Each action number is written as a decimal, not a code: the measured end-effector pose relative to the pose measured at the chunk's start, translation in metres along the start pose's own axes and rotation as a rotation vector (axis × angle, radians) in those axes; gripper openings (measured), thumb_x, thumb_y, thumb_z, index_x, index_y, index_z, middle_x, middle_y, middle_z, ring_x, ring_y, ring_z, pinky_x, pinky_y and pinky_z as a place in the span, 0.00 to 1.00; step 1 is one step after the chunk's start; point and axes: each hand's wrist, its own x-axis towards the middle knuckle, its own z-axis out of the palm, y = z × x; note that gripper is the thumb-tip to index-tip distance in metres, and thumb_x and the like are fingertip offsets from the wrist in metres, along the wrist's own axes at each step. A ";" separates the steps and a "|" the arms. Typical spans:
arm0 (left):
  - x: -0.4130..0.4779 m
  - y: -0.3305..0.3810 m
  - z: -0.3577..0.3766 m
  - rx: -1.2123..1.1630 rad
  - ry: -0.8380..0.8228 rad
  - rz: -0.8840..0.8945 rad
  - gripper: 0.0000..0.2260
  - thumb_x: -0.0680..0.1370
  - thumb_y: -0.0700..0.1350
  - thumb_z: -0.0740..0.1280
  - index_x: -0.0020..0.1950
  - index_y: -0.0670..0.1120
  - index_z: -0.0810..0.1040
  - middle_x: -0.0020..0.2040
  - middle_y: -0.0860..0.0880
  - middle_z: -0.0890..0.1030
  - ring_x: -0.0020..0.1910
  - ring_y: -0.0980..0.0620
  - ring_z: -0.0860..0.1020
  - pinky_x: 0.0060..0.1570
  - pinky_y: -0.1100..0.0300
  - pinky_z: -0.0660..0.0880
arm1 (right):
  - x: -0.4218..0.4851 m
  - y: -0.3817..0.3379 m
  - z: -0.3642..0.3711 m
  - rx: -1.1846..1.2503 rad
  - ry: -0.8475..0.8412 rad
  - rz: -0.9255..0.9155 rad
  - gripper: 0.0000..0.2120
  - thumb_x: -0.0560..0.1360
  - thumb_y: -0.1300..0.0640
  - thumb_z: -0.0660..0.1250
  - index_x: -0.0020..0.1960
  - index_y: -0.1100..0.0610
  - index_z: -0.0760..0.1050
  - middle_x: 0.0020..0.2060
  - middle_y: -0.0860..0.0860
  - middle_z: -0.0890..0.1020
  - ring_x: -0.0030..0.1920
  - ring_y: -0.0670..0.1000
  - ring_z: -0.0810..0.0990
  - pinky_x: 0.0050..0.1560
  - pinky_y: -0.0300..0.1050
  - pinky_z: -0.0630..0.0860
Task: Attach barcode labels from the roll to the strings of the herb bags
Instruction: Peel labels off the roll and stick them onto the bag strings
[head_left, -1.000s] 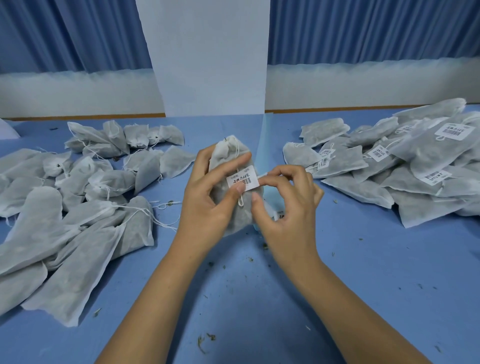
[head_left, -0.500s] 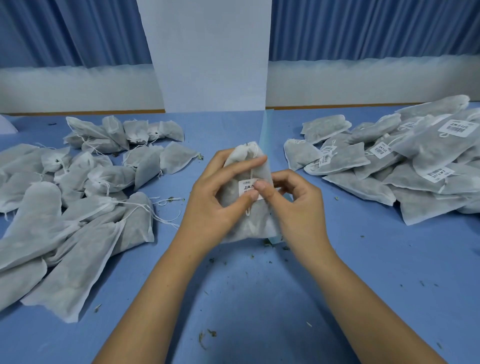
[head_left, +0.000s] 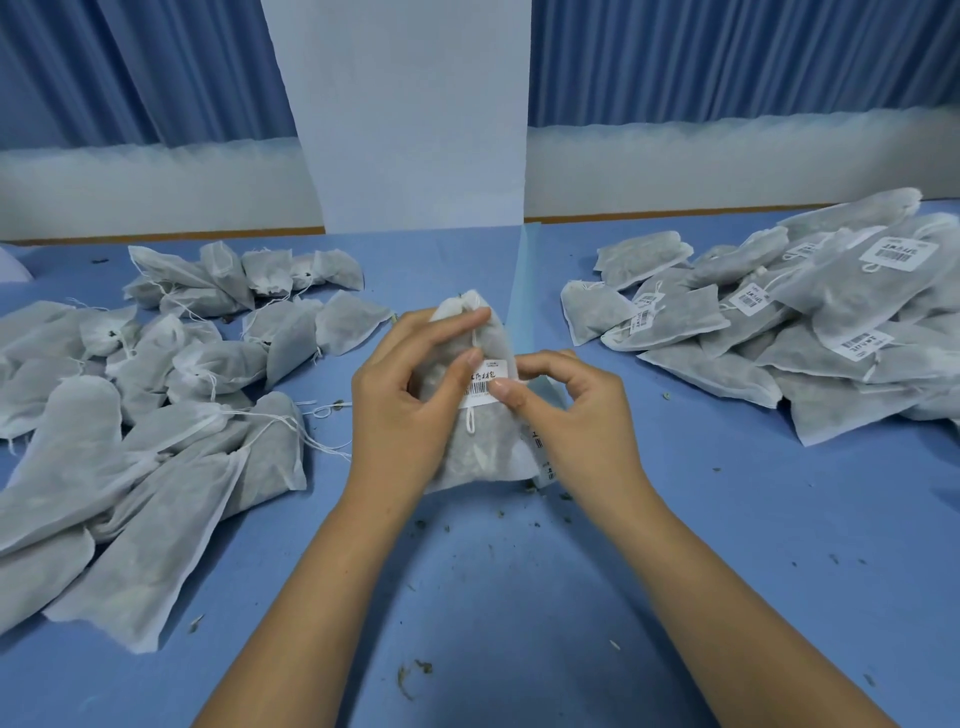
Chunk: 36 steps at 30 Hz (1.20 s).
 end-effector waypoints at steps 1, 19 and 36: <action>0.000 0.000 0.001 0.013 0.001 0.004 0.13 0.76 0.37 0.69 0.57 0.50 0.80 0.54 0.55 0.79 0.56 0.62 0.77 0.56 0.71 0.69 | -0.001 0.000 0.000 0.005 0.019 0.001 0.04 0.69 0.59 0.75 0.42 0.52 0.83 0.39 0.45 0.83 0.46 0.47 0.80 0.52 0.38 0.73; 0.033 0.062 0.093 -0.102 0.091 -0.280 0.18 0.75 0.41 0.72 0.63 0.53 0.78 0.46 0.55 0.81 0.34 0.62 0.79 0.36 0.71 0.73 | -0.024 -0.018 -0.089 0.256 0.143 0.256 0.05 0.76 0.64 0.67 0.48 0.57 0.80 0.41 0.52 0.82 0.40 0.47 0.79 0.35 0.37 0.77; 0.015 0.063 0.119 0.093 -0.068 -0.310 0.11 0.81 0.40 0.61 0.59 0.45 0.81 0.57 0.51 0.79 0.50 0.61 0.76 0.45 0.82 0.66 | 0.033 0.020 -0.127 0.527 0.166 0.547 0.06 0.79 0.65 0.60 0.48 0.66 0.74 0.52 0.62 0.78 0.50 0.57 0.81 0.57 0.45 0.76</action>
